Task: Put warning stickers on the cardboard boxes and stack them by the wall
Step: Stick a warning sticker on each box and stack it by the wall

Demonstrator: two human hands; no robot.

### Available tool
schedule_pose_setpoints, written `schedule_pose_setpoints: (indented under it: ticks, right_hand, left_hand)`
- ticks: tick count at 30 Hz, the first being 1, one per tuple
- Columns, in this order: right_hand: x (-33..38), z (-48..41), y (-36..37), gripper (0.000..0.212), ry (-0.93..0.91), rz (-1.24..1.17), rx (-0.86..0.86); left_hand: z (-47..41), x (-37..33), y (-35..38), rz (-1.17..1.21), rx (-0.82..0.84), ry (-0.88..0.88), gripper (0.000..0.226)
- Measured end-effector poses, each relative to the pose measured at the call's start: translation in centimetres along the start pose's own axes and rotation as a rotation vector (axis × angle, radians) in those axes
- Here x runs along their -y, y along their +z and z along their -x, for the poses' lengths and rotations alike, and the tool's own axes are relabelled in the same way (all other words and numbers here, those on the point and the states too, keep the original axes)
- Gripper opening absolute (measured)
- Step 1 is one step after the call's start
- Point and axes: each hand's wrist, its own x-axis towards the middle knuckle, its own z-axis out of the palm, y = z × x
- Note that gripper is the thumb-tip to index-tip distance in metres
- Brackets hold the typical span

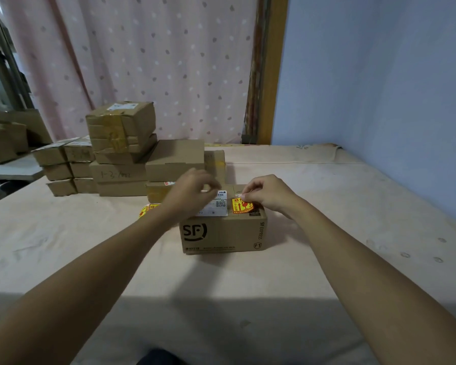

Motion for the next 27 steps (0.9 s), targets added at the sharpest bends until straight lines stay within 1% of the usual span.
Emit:
schedule_pose_setpoints:
  ticks: [2,4,8,11,14,17,19,20,22,24,27]
  right_hand:
    - [-0.1,0.1,0.1,0.006,-0.009,0.038,-0.014]
    - [-0.1,0.2,0.2,0.008,-0.011,0.07,-0.028]
    - [-0.5,0.0,0.3,0.008,-0.025,0.126,-0.053]
    - [-0.6,-0.1,0.6,0.007,-0.038,0.168,-0.066]
    - [-0.7,-0.1,0.9,0.009,-0.063,0.327,-0.096]
    - [-1.0,-0.2,0.5,0.025,-0.055,0.496,-0.077]
    - [-1.2,-0.4,0.2,0.032,0.013,0.476,-0.04]
    - [-1.1,-0.5,0.3,0.035,0.043,0.432,-0.051]
    - [-0.6,-0.7,1.2,0.04,0.072,0.403,-0.126]
    - [0.0,-0.7,2.7,0.048,0.089,0.449,-0.16]
    - [0.2,-0.5,4.3,0.054,0.14,0.514,-0.107]
  left_hand:
    - [-0.4,-1.8,1.4,-0.058,0.052,0.137,0.017]
    - [-0.5,-2.6,2.7,-0.085,0.063,0.183,0.019]
    - [-0.3,-2.6,4.0,-0.057,0.05,0.095,0.02]
    - [-0.2,-2.1,4.0,-0.057,0.068,0.081,0.024]
    - [0.0,-1.9,4.0,-0.093,0.086,0.1,0.025]
    - [0.0,-1.7,4.2,-0.12,0.082,0.1,0.026]
    - [-0.1,-1.8,4.1,-0.127,0.095,0.023,0.028]
    - [-0.3,-1.8,4.0,-0.13,0.098,-0.027,0.029]
    - [-0.5,-1.7,3.8,-0.137,0.098,-0.098,0.032]
    - [-0.5,-1.8,3.6,-0.159,0.1,-0.104,0.033]
    - [-0.2,-1.9,3.5,-0.169,0.116,-0.075,0.032]
